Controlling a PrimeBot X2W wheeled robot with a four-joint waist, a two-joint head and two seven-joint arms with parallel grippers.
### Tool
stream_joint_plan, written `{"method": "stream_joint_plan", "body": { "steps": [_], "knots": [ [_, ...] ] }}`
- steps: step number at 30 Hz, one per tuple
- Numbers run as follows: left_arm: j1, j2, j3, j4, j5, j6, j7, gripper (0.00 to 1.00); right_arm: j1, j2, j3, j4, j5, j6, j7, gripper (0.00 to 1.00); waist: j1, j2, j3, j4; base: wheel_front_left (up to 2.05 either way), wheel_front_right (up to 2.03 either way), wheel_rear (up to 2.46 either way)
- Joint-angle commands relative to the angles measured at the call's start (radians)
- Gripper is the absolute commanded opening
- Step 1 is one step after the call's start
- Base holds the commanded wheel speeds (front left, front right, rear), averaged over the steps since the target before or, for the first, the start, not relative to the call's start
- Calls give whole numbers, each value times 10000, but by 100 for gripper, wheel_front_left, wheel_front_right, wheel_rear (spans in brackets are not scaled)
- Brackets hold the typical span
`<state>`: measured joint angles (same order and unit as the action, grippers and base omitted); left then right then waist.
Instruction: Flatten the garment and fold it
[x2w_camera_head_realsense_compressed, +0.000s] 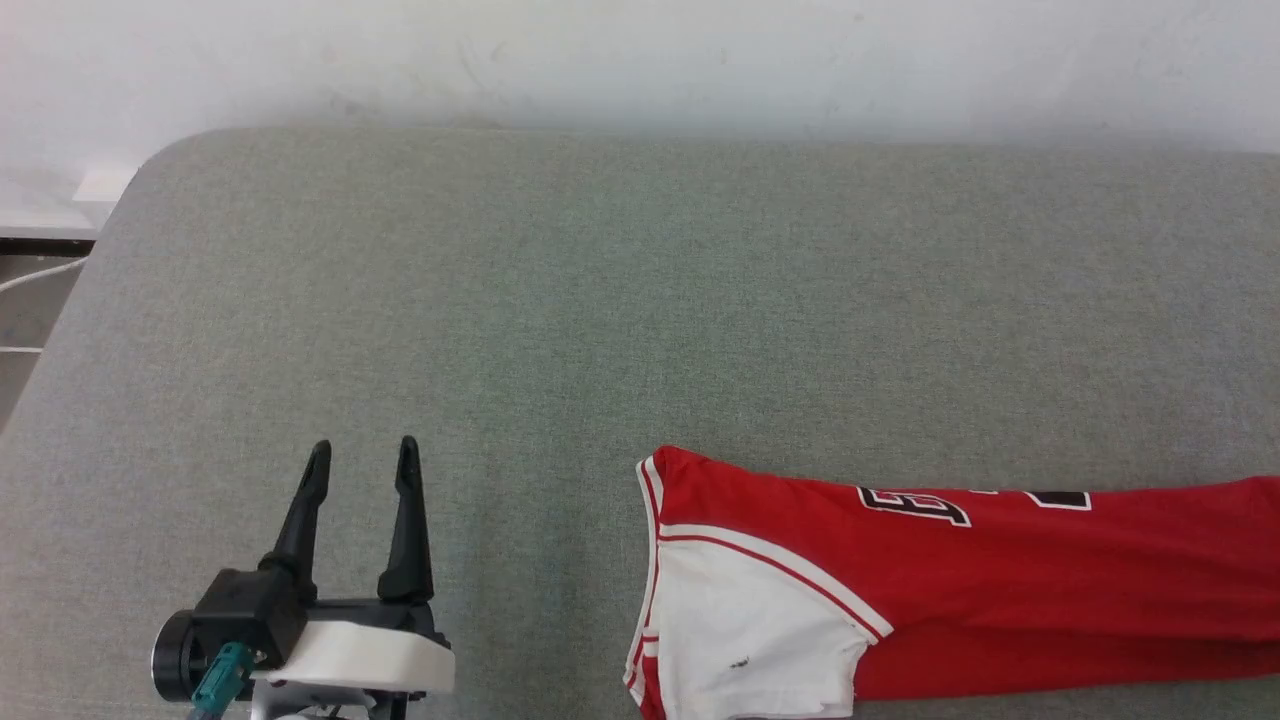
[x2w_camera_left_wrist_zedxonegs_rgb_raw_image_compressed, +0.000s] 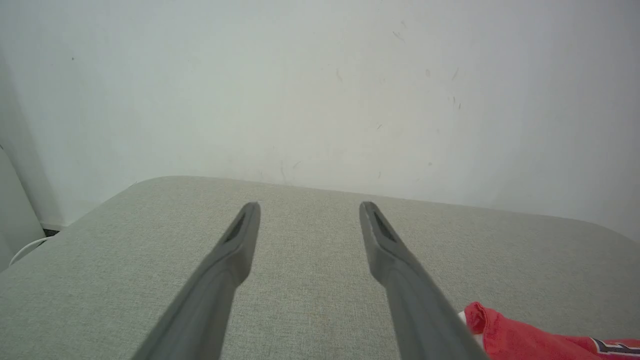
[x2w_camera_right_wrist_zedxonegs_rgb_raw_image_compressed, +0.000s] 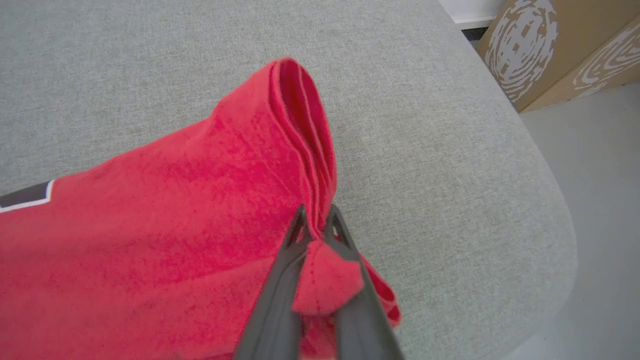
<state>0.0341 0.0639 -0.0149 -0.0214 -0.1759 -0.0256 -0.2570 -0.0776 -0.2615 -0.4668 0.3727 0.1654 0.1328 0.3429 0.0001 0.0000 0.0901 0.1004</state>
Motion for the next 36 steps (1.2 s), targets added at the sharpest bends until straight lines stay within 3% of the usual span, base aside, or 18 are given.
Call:
{"method": "stream_joint_plan", "body": {
  "steps": [1, 10, 16, 23, 29, 36],
  "knots": [
    [-14, -58, 28, 46, 70, -61, -47, 100, -41, 19, -21, -55, -66, -21, 39, 0, -1, 0, -20, -16, 0, 0, 0],
    [132, -114, 30, 340, 52, -176, -47, 100, 877, 440, 852, -1688, 566, -21, 688, 0, -1, 0, -497, -19, 0, 0, 0],
    [213, -127, -3, 426, 40, -248, -47, 100, 1782, 520, 2396, -3498, 914, -21, 1387, 0, -1, 0, -773, 127, 0, 0, 0],
    [195, -133, -131, 540, 22, -308, -47, 100, 2232, 1096, 4151, -4933, 1695, -21, 2237, 0, -1, 0, -917, 611, 0, 0, 0],
    [154, -135, -168, 512, 63, -311, -47, 100, 1778, 1719, 5272, -5084, 2538, -21, 2505, 0, -1, 0, -863, 1196, 0, 0, 0],
    [45, -136, -281, 571, 48, -300, -47, 100, 849, 2046, 6164, -3958, 2671, -21, 2217, 0, -1, 0, -683, 1881, 0, 0, 0]
  ]
}}
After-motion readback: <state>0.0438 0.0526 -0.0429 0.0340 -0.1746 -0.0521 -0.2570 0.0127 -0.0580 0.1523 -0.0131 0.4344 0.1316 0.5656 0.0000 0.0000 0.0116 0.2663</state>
